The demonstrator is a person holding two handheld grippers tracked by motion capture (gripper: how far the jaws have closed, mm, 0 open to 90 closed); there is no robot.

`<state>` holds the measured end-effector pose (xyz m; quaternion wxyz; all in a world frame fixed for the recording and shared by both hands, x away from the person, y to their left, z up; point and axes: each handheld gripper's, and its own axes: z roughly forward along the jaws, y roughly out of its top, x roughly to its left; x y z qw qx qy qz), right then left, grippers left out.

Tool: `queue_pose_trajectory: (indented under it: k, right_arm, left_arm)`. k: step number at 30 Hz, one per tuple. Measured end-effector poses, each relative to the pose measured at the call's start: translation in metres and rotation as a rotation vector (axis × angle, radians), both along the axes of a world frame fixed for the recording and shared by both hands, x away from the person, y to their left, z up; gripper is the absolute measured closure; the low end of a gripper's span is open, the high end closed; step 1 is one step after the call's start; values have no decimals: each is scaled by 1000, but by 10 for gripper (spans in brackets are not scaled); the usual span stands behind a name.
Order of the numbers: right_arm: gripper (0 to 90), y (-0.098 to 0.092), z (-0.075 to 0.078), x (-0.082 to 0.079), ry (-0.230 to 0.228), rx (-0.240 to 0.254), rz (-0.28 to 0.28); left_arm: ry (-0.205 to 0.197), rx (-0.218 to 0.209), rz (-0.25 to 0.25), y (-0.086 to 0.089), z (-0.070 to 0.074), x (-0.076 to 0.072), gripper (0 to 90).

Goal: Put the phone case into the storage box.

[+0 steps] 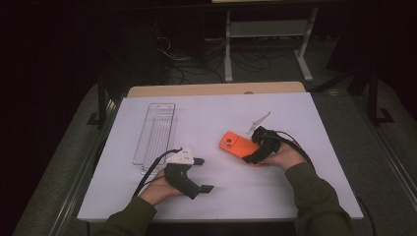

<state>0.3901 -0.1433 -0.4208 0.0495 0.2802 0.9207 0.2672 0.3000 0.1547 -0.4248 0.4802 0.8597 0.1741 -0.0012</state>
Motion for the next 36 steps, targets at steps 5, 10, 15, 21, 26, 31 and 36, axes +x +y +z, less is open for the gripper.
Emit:
queue_pose_trajectory:
  k: [5, 10, 15, 21, 26, 31, 36]
  right_arm:
    - [154, -4, 8, -1, -9, 14, -1]
    - [154, -8, 17, -3, -9, 26, -9]
    - [154, -13, 23, -4, -16, 29, -16]
    - [154, -19, 33, -6, -35, 37, -10]
    - [154, -25, 37, -6, -51, 29, 11]
    - [154, -28, 39, -5, -51, 18, 28]
    - [154, -30, 40, -4, -51, 4, 58]
  left_arm:
    - [1, 1, 0, 0, 0, 0, 9]
    - [-1, 2, -2, 0, 0, -1, 9]
    - [-3, 6, -4, 0, 0, 0, 9]
    - [-3, 4, -3, 0, 1, 0, 9]
    - [-1, 12, 1, 2, 3, 2, 9]
    - [-7, 33, 4, 2, 9, 7, 9]
    - [-12, 54, 1, -1, 20, 14, 9]
